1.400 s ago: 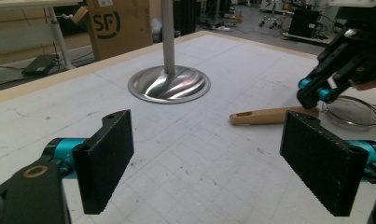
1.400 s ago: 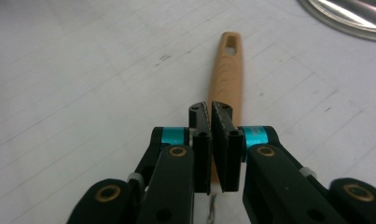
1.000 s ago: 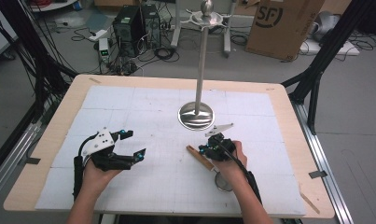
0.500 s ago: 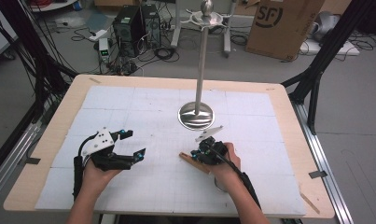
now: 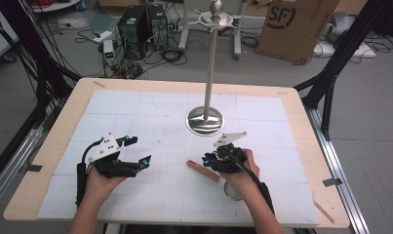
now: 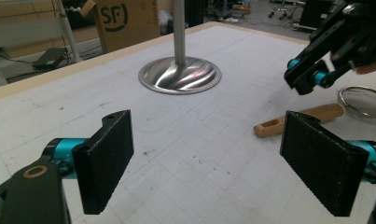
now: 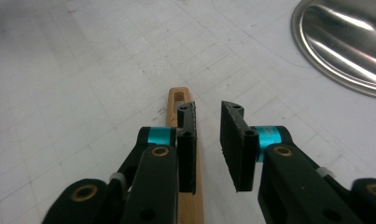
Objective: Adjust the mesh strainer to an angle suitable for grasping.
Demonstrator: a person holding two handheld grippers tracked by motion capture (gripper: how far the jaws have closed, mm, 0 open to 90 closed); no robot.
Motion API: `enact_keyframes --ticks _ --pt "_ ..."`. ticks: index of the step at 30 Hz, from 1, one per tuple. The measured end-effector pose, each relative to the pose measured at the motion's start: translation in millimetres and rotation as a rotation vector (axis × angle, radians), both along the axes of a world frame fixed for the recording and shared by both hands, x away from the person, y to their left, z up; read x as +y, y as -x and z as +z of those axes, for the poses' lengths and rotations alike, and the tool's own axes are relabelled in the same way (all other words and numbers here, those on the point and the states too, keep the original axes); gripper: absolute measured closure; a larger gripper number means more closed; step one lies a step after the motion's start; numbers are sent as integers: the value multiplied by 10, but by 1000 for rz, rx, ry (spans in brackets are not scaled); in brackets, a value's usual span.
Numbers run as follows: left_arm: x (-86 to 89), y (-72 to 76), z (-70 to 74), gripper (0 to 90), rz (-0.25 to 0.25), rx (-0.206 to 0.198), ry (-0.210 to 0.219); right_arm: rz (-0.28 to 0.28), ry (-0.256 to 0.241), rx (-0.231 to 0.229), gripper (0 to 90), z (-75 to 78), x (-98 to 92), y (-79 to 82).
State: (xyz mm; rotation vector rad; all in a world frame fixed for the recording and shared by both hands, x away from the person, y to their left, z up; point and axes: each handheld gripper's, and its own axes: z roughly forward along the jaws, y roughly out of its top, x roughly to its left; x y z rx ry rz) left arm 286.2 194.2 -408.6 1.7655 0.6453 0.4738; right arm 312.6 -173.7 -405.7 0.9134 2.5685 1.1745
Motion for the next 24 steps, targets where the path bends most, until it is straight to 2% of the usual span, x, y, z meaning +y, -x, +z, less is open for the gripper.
enact_keyframes --ticks 11,19,24 --pt "55 18 -3 179 4 3 11 -60 -69 -42 546 135 -320 136" --pt "60 18 -9 179 5 6 15 -86 -59 -71 435 153 -431 205" --pt "55 3 -15 179 7 8 15 -89 -47 -71 417 132 -474 229"
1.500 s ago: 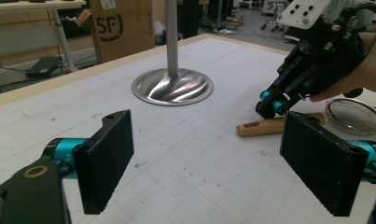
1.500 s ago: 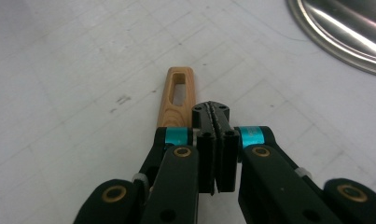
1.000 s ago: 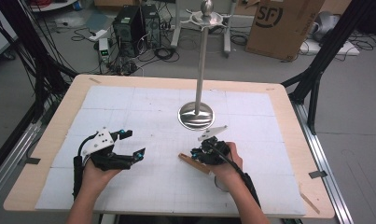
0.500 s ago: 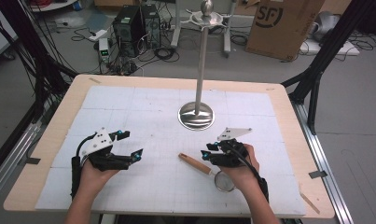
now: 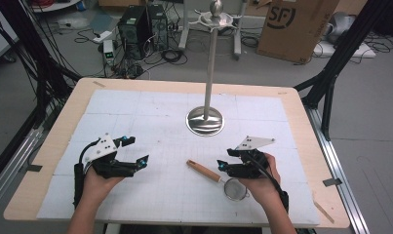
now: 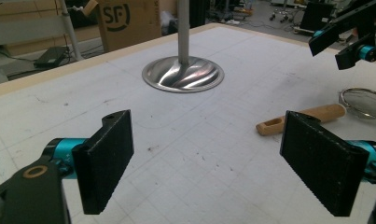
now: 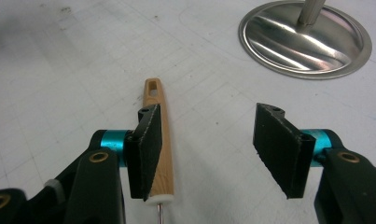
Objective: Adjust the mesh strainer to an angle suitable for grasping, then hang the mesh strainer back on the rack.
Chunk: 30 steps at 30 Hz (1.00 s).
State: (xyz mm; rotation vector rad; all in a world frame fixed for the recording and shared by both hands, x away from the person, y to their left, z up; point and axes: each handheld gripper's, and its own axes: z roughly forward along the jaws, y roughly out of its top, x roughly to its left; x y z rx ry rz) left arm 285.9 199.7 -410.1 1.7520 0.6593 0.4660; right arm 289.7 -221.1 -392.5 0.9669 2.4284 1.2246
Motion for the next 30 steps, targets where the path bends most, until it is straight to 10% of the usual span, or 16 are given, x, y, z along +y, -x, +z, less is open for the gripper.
enact_keyframes --ticks 16,30 --pt "-40 15 11 179 -6 -3 -5 6 20 -7 407 -4 -46 75" --pt "-79 28 3 179 -18 0 -19 73 143 73 392 -112 122 62"
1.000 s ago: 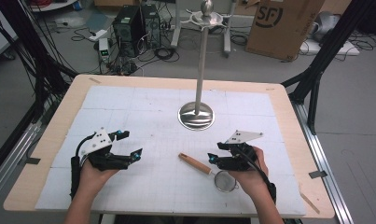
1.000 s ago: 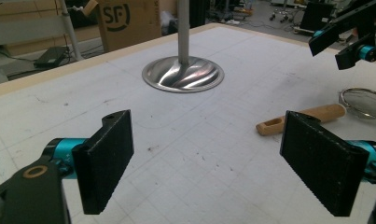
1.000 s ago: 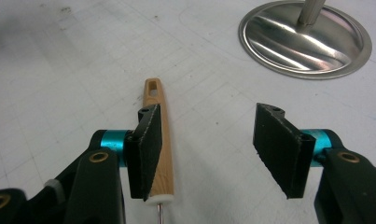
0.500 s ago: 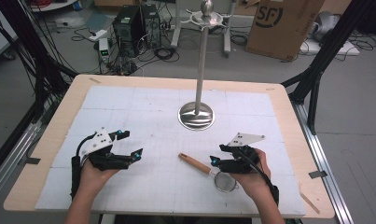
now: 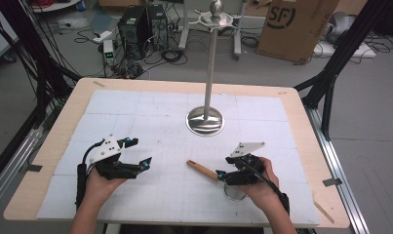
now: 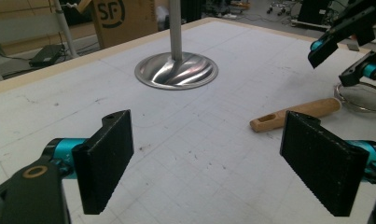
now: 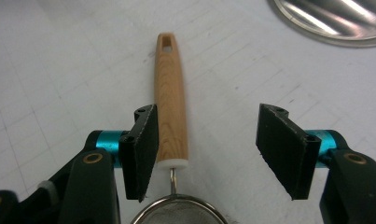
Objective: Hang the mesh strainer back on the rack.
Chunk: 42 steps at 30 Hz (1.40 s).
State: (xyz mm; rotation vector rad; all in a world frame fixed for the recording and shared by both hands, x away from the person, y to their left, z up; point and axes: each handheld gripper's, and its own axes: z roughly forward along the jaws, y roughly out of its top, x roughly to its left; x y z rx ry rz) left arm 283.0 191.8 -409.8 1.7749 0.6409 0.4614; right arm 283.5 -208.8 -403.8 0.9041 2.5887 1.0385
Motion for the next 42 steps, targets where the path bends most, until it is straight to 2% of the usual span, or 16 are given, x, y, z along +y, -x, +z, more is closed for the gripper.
enact_keyframes --ticks 4,6,12,14,21,29,30,33,36,42 --pt "6 1 2 179 2 0 0 27 46 25 417 -55 90 4" --pt "8 2 5 179 0 -1 -1 33 53 33 437 -73 125 5" --pt "7 5 5 179 -1 -1 -1 60 103 82 546 -129 215 8" --pt "5 4 3 179 -2 0 -3 68 142 102 591 -163 247 6" --pt "2 1 -4 179 1 3 -4 80 176 118 652 -179 263 1" --pt "5 3 0 179 0 0 -3 88 232 131 671 -158 301 -8" --pt "7 3 2 179 -2 0 -3 81 244 120 679 -153 307 -14" --pt "10 6 4 179 0 0 1 60 240 126 679 -146 305 -19" --pt "10 6 4 179 0 0 2 75 249 131 677 -143 304 -34" --pt "11 3 4 179 -1 -1 1 89 298 161 665 -117 366 -53"
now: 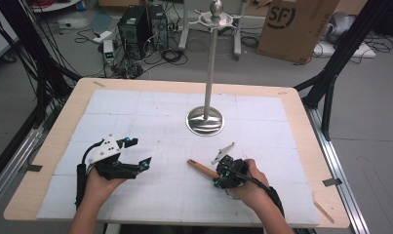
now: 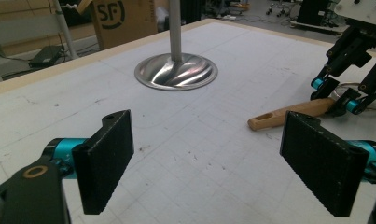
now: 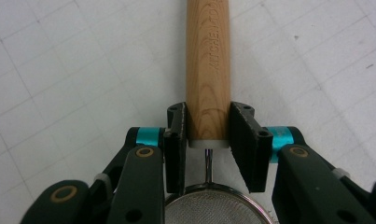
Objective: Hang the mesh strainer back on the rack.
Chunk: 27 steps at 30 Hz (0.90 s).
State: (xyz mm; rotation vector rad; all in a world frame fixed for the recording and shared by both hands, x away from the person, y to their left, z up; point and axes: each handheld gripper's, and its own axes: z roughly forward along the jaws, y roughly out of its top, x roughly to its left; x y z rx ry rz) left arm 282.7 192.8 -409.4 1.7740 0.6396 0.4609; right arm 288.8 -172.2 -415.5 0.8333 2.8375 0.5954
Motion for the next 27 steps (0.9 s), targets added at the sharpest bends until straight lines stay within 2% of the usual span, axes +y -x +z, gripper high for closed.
enact_keyframes --ticks 4,8,9,16,21,24,27 --pt "7 0 3 179 1 -2 1 -2 28 -3 620 4 21 -20" --pt "2 3 3 179 0 0 4 -9 53 14 609 14 58 -36" --pt "2 4 3 179 0 -1 3 5 72 12 617 19 72 -51" --pt "2 4 5 179 1 -2 8 6 90 42 642 26 113 -74" --pt "-7 4 2 179 -2 -1 4 16 122 58 644 32 157 -96" --pt "-4 5 5 180 -2 -3 3 41 152 56 669 42 192 -99" --pt "-3 6 7 179 -1 -2 4 42 159 56 674 44 204 -89"
